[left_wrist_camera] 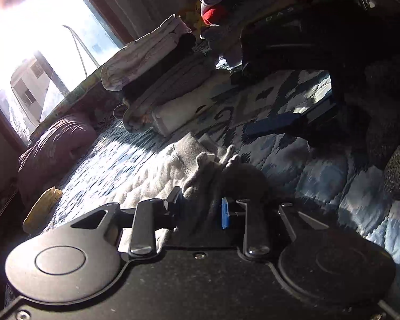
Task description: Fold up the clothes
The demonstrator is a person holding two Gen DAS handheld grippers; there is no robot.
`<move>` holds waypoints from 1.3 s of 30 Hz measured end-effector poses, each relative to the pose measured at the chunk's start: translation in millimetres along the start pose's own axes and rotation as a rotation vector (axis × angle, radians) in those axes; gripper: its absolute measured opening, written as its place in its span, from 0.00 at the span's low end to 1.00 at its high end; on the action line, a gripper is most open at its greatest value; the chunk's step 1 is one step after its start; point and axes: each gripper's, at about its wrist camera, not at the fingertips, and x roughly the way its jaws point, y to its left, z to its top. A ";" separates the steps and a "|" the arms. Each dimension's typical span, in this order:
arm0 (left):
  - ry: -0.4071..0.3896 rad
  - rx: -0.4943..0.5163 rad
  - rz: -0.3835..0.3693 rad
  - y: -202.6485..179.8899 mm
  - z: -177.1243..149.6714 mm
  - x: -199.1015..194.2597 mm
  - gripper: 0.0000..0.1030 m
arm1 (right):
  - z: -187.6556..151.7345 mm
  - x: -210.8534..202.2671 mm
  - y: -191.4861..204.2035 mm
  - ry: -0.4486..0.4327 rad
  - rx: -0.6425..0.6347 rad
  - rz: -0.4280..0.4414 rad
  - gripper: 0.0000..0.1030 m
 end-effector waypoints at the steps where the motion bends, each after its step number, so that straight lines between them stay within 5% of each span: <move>1: -0.016 0.000 -0.032 -0.8 0.5 -3.2 0.43 | 0.0 -0.2 2.3 -0.002 -0.021 -0.006 0.51; 3: -0.030 -0.011 -0.083 0.9 2.1 -10.7 0.48 | 0.1 -0.5 7.3 -0.006 -0.066 -0.019 0.51; 5: -0.036 -0.070 -0.089 13.9 3.9 -22.9 0.26 | -1.7 0.1 18.1 -0.009 -0.152 -0.032 0.51; 6: -0.039 -0.116 -0.090 25.1 4.5 -30.1 0.25 | -2.7 0.5 23.8 -0.011 -0.196 -0.039 0.51; 13: -0.027 -0.514 0.072 135.8 -24.5 -51.2 0.26 | -61.6 22.0 96.2 0.017 -0.856 -0.112 0.51; 17: 0.007 -0.578 0.099 163.0 -46.0 -31.4 0.25 | -95.1 37.4 111.6 0.071 -1.061 -0.132 0.49; 21: 0.042 -0.555 0.054 143.4 -64.5 -10.5 0.29 | -82.9 63.6 85.8 0.214 -0.956 -0.320 0.47; 25: 0.078 -0.550 0.006 129.1 -80.3 6.8 0.30 | -60.5 59.5 67.5 0.228 -0.767 -0.290 0.47; 29: 0.092 -0.615 -0.060 155.6 -76.5 -4.0 0.32 | -75.8 42.3 93.2 0.084 -0.926 -0.231 0.46; 31: 0.038 -0.630 -0.043 171.6 -69.7 -15.9 0.33 | -84.3 37.5 107.8 0.010 -1.023 -0.180 0.46; 35: -0.013 -0.601 -0.029 186.1 -52.5 -4.7 0.47 | -95.1 60.0 114.6 0.052 -1.104 -0.156 0.46; 39: 0.044 -0.587 -0.092 173.8 -51.6 28.3 0.58 | -91.1 90.4 99.0 0.197 -1.075 -0.301 0.52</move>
